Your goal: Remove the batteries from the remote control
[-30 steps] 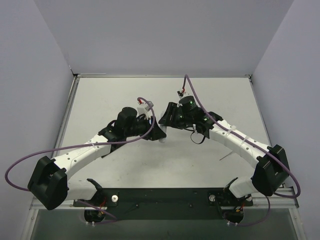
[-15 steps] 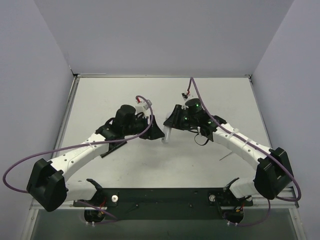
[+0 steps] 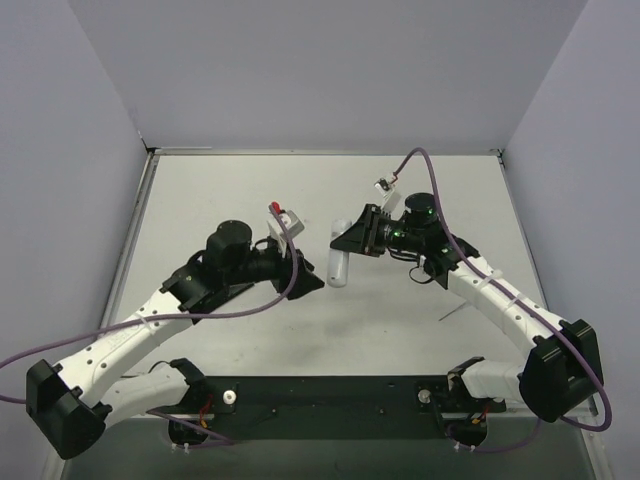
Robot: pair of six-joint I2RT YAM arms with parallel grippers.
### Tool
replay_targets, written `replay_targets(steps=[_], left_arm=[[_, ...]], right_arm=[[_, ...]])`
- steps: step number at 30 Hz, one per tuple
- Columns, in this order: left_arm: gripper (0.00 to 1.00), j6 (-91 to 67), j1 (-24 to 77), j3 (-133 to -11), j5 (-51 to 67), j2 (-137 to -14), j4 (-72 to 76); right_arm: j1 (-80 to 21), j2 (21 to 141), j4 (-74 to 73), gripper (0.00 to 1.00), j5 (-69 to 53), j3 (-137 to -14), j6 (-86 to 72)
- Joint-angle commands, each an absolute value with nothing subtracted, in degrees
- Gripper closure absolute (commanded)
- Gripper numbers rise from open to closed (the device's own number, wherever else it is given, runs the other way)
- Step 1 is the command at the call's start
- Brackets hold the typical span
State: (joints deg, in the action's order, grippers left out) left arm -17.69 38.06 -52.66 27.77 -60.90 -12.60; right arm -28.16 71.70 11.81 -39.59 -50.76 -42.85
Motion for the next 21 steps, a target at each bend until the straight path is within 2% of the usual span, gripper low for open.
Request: replay_targets(steps=[1, 9, 10, 11, 12, 21], left_arm=[[0.36, -4.41, 44.81, -48.26, 21.03, -55.20, -6.86], [0.36, 9.13, 51.24, -47.89, 8.71, -54.40, -8.61], [0.33, 10.10, 51.76, -48.07, 8.53, -54.93, -8.96], [0.17, 11.59, 52.29, -48.08, 8.35, -55.28, -8.88], [0.16, 12.21, 53.25, -47.90, 7.57, -55.63, -8.62], [0.17, 13.71, 54.58, -41.05, 10.71, -51.42, -1.06]], right_arm=[[-27.60, 70.57, 19.60, 1.00, -50.26, -50.01, -46.75], [-27.60, 70.66, 17.05, 1.00, -53.17, -49.05, -47.55], [-27.42, 70.58, 16.96, 1.00, -53.17, -48.61, -47.55], [-27.42, 70.58, 16.96, 1.00, -53.00, -47.65, -47.64], [-27.33, 70.58, 16.88, 1.00, -52.91, -47.20, -47.98], [-27.16, 71.19, 21.35, 1.00, -53.08, -40.35, -49.39]])
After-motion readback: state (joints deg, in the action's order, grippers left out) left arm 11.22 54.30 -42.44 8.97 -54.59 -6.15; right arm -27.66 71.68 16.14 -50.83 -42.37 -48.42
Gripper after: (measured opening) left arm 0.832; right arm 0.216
